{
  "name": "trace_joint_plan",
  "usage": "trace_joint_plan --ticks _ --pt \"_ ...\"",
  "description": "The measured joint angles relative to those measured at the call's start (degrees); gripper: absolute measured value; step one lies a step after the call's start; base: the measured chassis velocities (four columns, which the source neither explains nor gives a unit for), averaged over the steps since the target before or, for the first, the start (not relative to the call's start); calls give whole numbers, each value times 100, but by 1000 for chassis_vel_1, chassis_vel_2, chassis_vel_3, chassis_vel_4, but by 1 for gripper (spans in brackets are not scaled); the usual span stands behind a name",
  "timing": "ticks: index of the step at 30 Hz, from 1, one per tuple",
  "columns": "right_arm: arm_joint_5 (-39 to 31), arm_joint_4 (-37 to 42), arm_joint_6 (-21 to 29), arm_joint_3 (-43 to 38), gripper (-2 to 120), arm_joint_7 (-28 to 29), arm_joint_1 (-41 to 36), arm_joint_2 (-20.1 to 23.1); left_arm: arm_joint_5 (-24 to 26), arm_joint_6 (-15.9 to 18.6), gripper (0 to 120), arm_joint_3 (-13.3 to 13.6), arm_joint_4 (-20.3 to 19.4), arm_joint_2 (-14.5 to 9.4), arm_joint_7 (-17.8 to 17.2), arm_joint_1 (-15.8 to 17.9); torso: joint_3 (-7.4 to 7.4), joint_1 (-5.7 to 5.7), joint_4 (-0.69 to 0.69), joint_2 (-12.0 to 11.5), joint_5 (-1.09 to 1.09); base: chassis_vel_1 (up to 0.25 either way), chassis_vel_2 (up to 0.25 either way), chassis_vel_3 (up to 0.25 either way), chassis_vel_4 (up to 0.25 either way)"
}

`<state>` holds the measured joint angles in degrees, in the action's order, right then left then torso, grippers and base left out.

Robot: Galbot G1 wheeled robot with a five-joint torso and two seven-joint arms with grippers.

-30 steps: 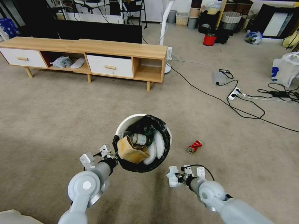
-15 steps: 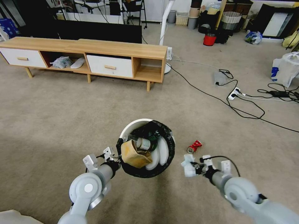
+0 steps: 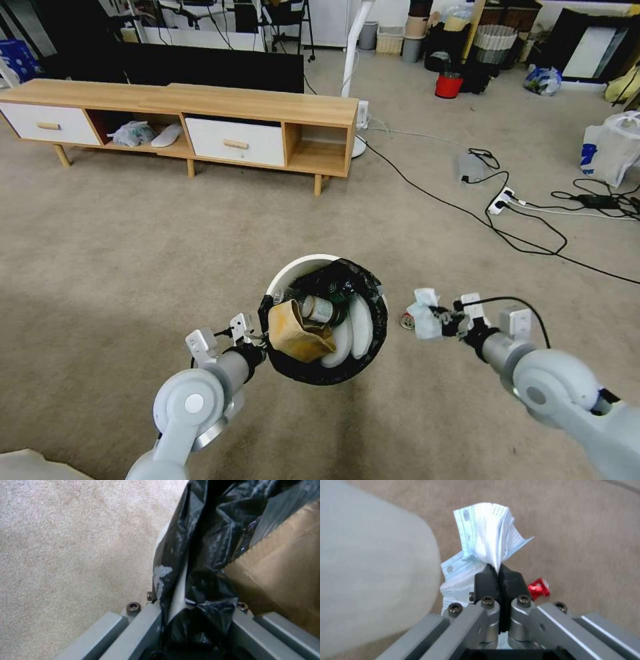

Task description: Pick up the trash bin and place the garbage on the floor into it.

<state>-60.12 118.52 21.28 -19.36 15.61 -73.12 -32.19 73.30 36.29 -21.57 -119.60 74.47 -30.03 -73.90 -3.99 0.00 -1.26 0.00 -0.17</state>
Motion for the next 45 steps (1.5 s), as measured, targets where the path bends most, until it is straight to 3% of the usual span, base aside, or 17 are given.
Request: trace_joint_plan --ticks 6,13,19,26,45 --pt "-56 366 -66 -188 0 10 39 210 314 9 0 -43 -109 -162 -335 -32 0 0 4 0 0 0 0 0 0" --pt "-27 705 -170 -361 0 -13 101 334 780 59 0 -45 -188 -528 -726 -43 0 0 3 0 0 0 0 0 0" --pt "-95 1240 -195 -833 0 -40 -102 489 1219 94 0 119 -145 -764 -979 57 0 0 1 0 1 0 0 0 0" --pt "-347 1670 -199 -1103 0 -76 -139 629 1563 140 0 268 -112 -770 -1215 150 0 0 3 0 1 0 0 0 0" --pt "-96 2504 -735 -1748 0 -1401 -877 1104 2241 66 0 859 108 -581 -1609 617 0 0 3 0 1 0 0 0 0"
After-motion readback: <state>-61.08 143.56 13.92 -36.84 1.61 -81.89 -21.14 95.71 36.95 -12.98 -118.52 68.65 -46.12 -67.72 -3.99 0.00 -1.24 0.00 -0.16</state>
